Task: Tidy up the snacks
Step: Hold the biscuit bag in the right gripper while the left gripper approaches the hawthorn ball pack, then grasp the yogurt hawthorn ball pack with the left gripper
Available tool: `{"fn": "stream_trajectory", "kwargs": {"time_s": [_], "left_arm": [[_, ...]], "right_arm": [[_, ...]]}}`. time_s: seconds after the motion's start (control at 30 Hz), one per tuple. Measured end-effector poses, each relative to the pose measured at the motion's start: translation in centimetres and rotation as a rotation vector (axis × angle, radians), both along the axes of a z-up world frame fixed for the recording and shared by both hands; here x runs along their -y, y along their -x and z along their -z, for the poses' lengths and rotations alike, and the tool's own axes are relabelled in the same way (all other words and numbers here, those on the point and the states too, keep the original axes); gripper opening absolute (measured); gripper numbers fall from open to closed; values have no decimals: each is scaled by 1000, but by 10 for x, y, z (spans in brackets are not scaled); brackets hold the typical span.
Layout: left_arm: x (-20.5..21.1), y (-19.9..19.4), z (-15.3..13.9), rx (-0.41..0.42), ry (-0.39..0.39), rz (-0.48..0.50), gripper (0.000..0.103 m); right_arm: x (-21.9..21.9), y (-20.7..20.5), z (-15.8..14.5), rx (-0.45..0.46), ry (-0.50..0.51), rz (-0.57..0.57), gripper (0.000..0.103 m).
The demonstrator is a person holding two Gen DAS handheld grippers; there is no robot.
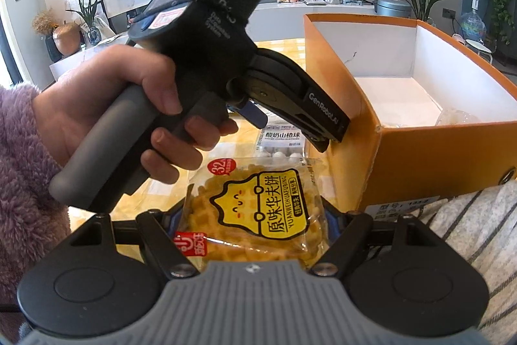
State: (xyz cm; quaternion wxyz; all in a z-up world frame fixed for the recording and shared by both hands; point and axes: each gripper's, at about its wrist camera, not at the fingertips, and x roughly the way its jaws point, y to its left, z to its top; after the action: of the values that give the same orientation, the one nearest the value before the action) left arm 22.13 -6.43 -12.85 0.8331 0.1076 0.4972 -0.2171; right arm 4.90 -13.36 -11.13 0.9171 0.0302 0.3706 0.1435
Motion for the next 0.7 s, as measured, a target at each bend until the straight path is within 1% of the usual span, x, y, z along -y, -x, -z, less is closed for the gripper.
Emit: {"fn": "stream_trajectory", "kwargs": {"time_s": [0.03,0.07,0.13,0.2,0.33,0.43,0.5,0.57,0.7], "left_arm": [[2,-2,2,-8,-28,-11,95],[2,-6,6,-35,-43,-25,97],[-2,-13,12,-81,-15,-42,99],[-1,-12,13,-68,-50,-19,99],[-7,-8,13,-67,-66,-42,99],[-19,0,10,-67,-80,-57,94],[-30,5,9,-67,-80,-73,88],[-42,11,7,-70,-83,-89,86],[-63,23,6,-57,-77,-108,86]], "right_arm": [[0,0,0,0,-1,0,76],[1,0,0,0,-4,0,76],[2,-1,0,-5,-4,2,76],[1,-1,1,-5,0,-1,76],[3,-2,0,-6,-10,0,76],[3,-2,0,-5,-11,1,76],[4,-2,0,-6,-15,-1,76],[5,-2,0,-5,-21,0,76],[5,-2,0,-5,-18,1,76]]}}
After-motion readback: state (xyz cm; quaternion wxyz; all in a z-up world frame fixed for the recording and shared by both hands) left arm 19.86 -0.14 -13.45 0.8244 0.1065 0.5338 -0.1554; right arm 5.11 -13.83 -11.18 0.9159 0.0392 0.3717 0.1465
